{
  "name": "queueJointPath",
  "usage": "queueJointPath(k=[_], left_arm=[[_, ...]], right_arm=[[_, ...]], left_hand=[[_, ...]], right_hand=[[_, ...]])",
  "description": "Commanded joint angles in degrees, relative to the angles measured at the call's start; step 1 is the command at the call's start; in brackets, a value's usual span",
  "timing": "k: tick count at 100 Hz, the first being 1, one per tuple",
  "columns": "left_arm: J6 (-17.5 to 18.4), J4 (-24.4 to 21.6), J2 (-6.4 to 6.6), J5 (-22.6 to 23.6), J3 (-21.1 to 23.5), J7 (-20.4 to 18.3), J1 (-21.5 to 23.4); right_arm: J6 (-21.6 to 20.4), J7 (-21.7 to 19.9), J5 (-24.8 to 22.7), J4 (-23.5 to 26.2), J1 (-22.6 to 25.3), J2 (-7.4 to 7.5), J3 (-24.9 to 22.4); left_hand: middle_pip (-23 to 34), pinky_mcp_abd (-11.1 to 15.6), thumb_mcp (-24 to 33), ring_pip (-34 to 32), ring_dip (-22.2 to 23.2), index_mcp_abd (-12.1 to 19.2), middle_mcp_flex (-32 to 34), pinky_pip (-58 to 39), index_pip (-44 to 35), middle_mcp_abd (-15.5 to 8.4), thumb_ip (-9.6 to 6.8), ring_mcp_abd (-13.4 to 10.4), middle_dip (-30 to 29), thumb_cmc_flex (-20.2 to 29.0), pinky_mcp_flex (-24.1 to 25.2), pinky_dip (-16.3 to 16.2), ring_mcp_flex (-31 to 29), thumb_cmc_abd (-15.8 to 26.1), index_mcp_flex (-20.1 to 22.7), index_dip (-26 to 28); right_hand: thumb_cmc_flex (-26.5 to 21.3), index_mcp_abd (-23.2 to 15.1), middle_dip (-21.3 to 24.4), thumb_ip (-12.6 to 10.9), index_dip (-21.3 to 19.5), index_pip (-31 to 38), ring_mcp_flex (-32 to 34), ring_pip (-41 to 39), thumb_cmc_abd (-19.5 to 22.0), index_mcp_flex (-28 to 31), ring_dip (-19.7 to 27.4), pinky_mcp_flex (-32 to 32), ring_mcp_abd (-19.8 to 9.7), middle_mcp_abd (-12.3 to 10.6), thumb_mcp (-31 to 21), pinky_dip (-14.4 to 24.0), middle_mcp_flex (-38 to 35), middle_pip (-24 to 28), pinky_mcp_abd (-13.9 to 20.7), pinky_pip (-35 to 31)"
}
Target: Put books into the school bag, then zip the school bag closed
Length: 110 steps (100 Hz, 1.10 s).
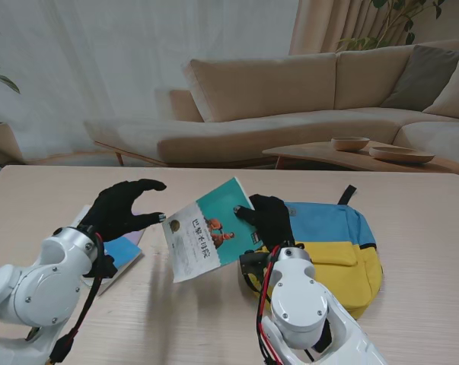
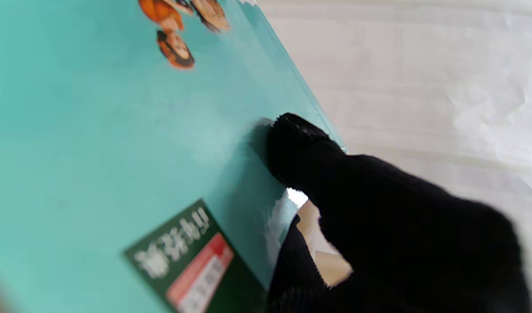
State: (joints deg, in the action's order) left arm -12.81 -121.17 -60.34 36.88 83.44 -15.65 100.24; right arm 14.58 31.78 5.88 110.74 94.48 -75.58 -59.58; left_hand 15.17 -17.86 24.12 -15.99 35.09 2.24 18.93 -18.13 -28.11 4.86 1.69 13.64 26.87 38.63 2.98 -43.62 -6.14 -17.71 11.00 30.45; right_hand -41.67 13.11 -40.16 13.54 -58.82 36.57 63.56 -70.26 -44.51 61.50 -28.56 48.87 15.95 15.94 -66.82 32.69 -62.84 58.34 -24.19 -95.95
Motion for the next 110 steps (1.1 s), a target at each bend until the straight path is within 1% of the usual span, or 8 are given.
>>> queueJointPath(k=[1, 19, 27, 51, 72, 84, 101, 110], left_arm=[[0.1, 0.3, -0.6, 0.4, 0.7, -1.0, 1.5], [-1.8, 1.5, -1.01, -4.3, 1.3, 0.3, 3.4], [-2.8, 2.5, -1.32, -6.6, 0.8, 1.4, 3.5], [-6.2, 6.2, -2.25, -14.3, -2.1, 4.1, 0.8], [-7.2, 8.6, -2.75, -21.5, -3.9, 4.1, -1.9], [-7.3, 9.3, -2.85, -26.4, -4.1, 3.1, -2.9], [-7.1, 9.9, -3.02, -33.2, -4.0, 1.5, -3.8], [-7.3, 10.2, -3.27, -36.1, -4.1, 1.5, -4.2]], right_arm=[[-0.1, -0.1, 0.3, 0.9, -0.9, -0.85, -0.6], [0.0, 1.5, 1.5, 0.7, -2.4, -1.36, -1.6], [-0.1, 2.0, 2.0, 0.6, -2.9, -1.52, -1.9], [-0.8, 2.8, 4.1, 1.4, -3.1, -1.73, -2.5], [-1.8, 2.8, 7.3, 2.6, -2.7, -1.7, -2.9], [-3.0, 3.0, 8.3, 2.8, -2.4, -1.69, -2.6], [-3.8, 3.4, 8.9, 2.8, -2.2, -1.83, -2.1], [-4.0, 3.3, 10.0, 2.9, -2.1, -1.82, -2.0]], left_hand=[[0.7, -1.7, -0.2, 1.5, -0.8, -1.2, -2.3, -1.1, -0.2, -0.7, 0.16, 0.4, 0.1, -2.2, 0.4, -1.8, -0.8, -1.3, -2.9, -1.4], [0.9, -1.3, 2.1, 2.0, -1.6, -2.9, -3.6, -3.6, 2.0, -0.4, 0.86, 1.1, 0.1, -3.9, 0.8, -1.1, -1.0, -2.6, -2.8, -3.4], [0.8, -1.1, 2.5, 2.0, -1.7, -4.1, -3.8, -4.2, 2.1, 1.2, 1.05, 1.3, 0.0, -4.4, 0.9, -0.9, -1.0, -3.1, -2.9, -3.5], [2.3, -0.8, 5.1, 1.1, -1.3, -6.6, -4.8, -8.4, 5.3, 1.7, 1.8, 1.5, 1.0, -6.3, 1.5, 0.0, -1.4, -4.1, -2.7, -5.9], [2.5, -0.7, 4.0, 1.3, -1.6, -8.1, -4.8, -9.3, 5.7, 2.6, 3.0, 1.5, 0.9, -8.4, 1.8, 0.8, -1.4, -5.3, -2.7, -6.3], [2.1, -0.5, 2.1, 2.2, -2.5, -8.5, -4.9, -9.4, 5.8, 2.8, 4.84, 1.5, 0.5, -10.0, 2.0, 1.7, -1.3, -5.8, -2.7, -6.6], [1.9, -0.5, 2.4, 2.7, -3.0, -9.3, -4.1, -9.4, 5.0, 3.7, 5.22, 1.6, 0.3, -11.5, 2.1, 2.2, -1.6, -6.8, -2.4, -6.4], [2.2, -0.8, 5.0, 2.7, -3.1, -9.7, -2.8, -9.8, 2.0, 4.1, 5.54, 1.8, 0.4, -12.1, 1.6, 2.5, -2.5, -7.7, -2.6, -5.3]], right_hand=[[-9.8, -22.9, -0.9, -1.1, -10.0, 21.8, 3.8, -2.4, 4.4, 11.0, 0.1, 1.8, -0.1, -0.4, -9.5, -1.2, -0.6, 2.1, 0.5, -2.8], [-9.8, -23.0, -0.8, -1.1, -10.2, 21.7, 3.9, -2.4, 4.4, 11.1, 0.2, 1.9, -0.2, -0.3, -9.5, -1.4, -0.7, 2.1, 0.6, -2.8], [-9.8, -23.0, -0.8, -1.1, -10.3, 21.7, 3.9, -2.4, 4.4, 11.1, 0.2, 2.0, -0.2, -0.3, -9.5, -1.5, -0.7, 2.1, 0.5, -2.9], [-9.8, -23.2, -0.8, -1.1, -10.6, 21.7, 4.0, -2.4, 4.5, 11.1, 0.2, 2.1, -0.4, -0.5, -9.4, -1.7, -0.7, 2.0, 0.5, -2.9], [-9.7, -23.3, -0.8, -1.1, -10.8, 21.6, 4.0, -2.4, 4.6, 11.1, 0.3, 1.9, -0.4, -0.8, -9.3, -1.9, -0.7, 2.0, 0.8, -2.9], [-9.7, -23.4, -0.7, -1.1, -10.9, 21.6, 3.9, -2.3, 4.6, 11.0, 0.3, 1.9, -0.4, -0.8, -9.2, -2.0, -0.7, 2.0, 0.9, -2.9], [-9.7, -23.6, -0.7, -1.1, -11.0, 21.5, 3.8, -2.3, 4.7, 11.0, 0.4, 1.9, -0.5, -1.0, -9.1, -2.0, -0.7, 1.9, 1.0, -2.9], [-9.7, -23.6, -0.6, -1.1, -11.1, 21.6, 3.9, -2.2, 4.7, 11.0, 0.4, 1.9, -0.5, -1.0, -9.1, -2.1, -0.7, 1.9, 1.0, -2.9]])
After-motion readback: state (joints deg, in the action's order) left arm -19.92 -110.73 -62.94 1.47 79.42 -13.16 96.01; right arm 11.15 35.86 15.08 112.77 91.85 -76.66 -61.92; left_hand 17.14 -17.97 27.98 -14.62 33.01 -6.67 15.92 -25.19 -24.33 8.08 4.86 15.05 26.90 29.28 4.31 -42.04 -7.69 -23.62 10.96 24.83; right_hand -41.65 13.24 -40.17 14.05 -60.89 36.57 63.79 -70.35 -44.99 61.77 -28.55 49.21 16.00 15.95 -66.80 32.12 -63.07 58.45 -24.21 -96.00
